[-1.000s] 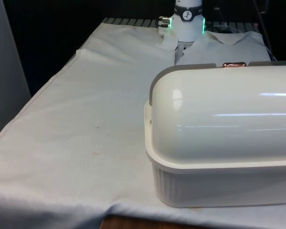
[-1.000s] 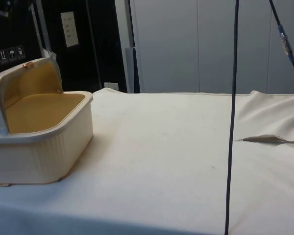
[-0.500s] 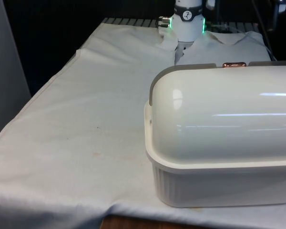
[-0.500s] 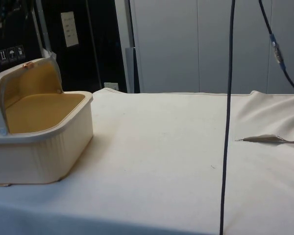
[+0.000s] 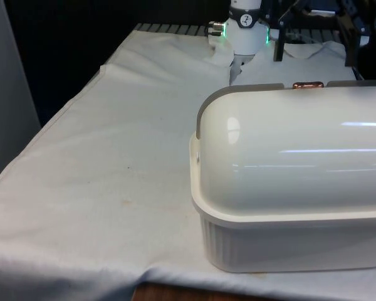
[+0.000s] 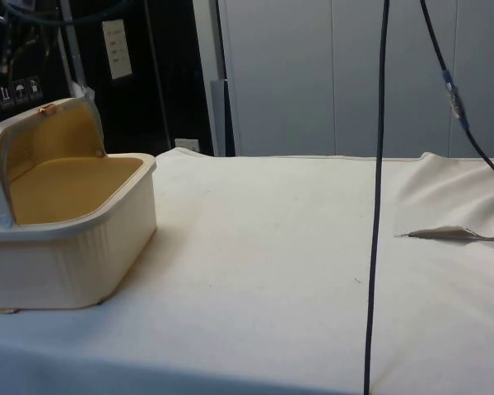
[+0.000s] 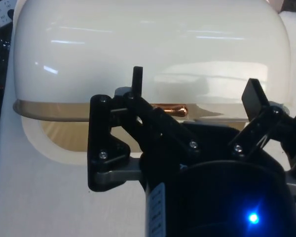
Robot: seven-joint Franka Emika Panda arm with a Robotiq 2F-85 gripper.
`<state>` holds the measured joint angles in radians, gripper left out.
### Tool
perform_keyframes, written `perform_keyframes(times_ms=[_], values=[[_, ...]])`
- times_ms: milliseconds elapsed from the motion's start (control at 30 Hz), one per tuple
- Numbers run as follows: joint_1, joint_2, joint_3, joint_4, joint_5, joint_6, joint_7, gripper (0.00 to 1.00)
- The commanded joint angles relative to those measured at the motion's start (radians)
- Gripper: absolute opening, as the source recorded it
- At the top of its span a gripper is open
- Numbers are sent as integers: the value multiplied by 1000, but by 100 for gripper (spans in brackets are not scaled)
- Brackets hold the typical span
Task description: Open the lid, then close it.
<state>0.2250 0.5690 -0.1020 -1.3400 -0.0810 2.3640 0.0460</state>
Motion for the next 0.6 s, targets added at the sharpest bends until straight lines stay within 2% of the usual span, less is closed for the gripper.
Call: perform_keyframes(times_ms=[0, 67, 100, 167, 200, 367, 400, 500, 533, 567], values=[[1, 2, -1, -1, -3, 3, 1, 100], [1, 3, -2, 0, -4, 3, 1, 93], [2, 3, -2, 0, -6, 3, 1, 82], [0, 3, 0, 0, -2, 0, -1, 71], [2, 4, -3, 0, -7, 2, 2, 71], [2, 4, -3, 0, -9, 2, 2, 48], [2, 5, -3, 0, -10, 2, 2, 35], [0, 4, 0, 0, -6, 0, -1, 21], [2, 5, -3, 0, -10, 3, 2, 21], [2, 5, -3, 0, -10, 3, 2, 16]])
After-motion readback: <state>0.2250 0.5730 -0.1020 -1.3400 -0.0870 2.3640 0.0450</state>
